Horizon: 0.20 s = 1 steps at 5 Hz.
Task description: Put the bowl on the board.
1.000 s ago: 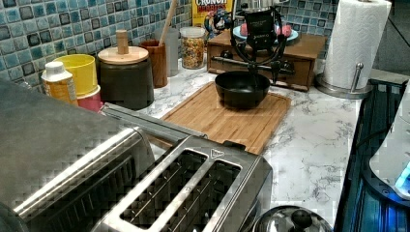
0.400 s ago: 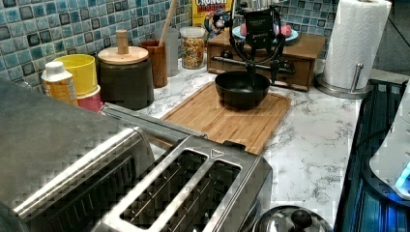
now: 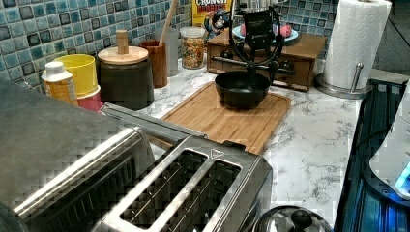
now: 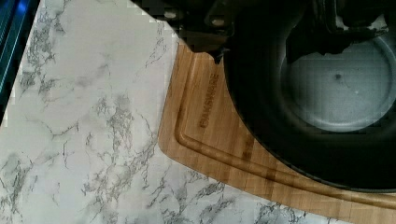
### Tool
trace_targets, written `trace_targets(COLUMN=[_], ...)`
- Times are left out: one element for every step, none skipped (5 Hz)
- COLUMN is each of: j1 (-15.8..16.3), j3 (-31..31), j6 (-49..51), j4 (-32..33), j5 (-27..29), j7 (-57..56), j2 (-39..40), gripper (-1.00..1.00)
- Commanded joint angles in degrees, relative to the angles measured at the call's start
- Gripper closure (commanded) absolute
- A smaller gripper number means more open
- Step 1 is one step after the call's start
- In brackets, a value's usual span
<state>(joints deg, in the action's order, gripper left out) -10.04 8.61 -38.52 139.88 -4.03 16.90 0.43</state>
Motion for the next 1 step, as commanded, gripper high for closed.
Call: trace_targets(j1=[0.1], j3=[0.1], j6=[0.6], j4=[-6.6], j5=[0.2], j7=[-2.3], j2=[-1.6], gripper=[0.0])
